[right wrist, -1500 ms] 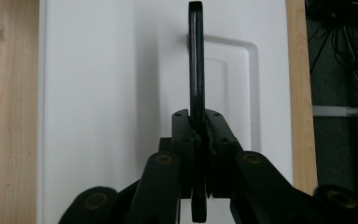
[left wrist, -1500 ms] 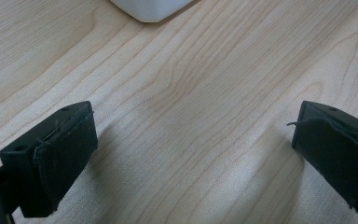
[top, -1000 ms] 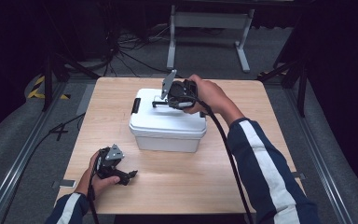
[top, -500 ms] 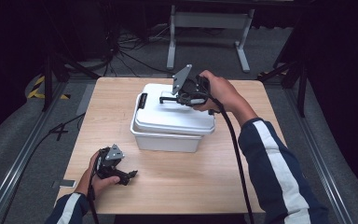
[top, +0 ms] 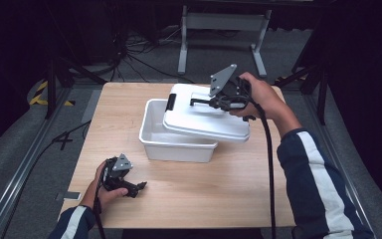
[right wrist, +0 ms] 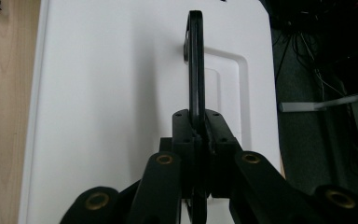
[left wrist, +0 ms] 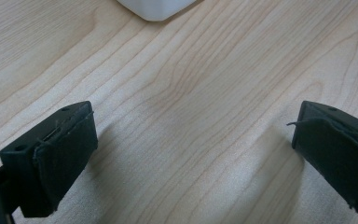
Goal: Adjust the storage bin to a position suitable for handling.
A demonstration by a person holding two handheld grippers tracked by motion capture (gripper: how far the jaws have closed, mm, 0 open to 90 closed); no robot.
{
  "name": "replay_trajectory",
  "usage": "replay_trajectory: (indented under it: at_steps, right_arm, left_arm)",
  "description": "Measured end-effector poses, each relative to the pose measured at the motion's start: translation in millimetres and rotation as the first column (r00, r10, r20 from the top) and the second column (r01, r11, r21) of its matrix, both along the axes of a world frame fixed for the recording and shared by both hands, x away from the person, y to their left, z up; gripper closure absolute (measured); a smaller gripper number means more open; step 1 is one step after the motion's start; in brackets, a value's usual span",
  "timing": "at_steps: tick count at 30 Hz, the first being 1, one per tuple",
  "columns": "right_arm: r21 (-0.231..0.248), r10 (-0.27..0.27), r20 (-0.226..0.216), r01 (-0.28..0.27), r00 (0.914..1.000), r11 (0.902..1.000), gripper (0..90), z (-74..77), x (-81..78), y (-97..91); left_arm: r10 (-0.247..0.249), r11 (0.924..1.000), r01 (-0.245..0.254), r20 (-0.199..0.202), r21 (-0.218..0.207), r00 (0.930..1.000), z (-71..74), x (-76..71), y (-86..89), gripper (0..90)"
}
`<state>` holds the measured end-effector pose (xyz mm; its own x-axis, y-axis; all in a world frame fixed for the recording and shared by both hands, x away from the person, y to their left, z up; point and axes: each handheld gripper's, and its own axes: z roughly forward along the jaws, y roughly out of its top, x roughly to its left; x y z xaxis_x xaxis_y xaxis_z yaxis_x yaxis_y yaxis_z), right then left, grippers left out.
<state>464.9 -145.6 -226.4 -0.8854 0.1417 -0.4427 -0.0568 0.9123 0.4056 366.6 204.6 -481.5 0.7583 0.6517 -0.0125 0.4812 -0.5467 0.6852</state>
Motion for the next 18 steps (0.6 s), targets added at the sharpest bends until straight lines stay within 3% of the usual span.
replay_trajectory:
  at_steps: [18]
  right_arm:
    - [0.032,-0.121,0.004,0.121,0.9926,0.9922,84.7,3.2,-8.8,-95.7]
  left_arm:
    - [0.001,1.0,-0.001,0.007,-0.003,1.0,-0.6,0.0,0.0,0.5]
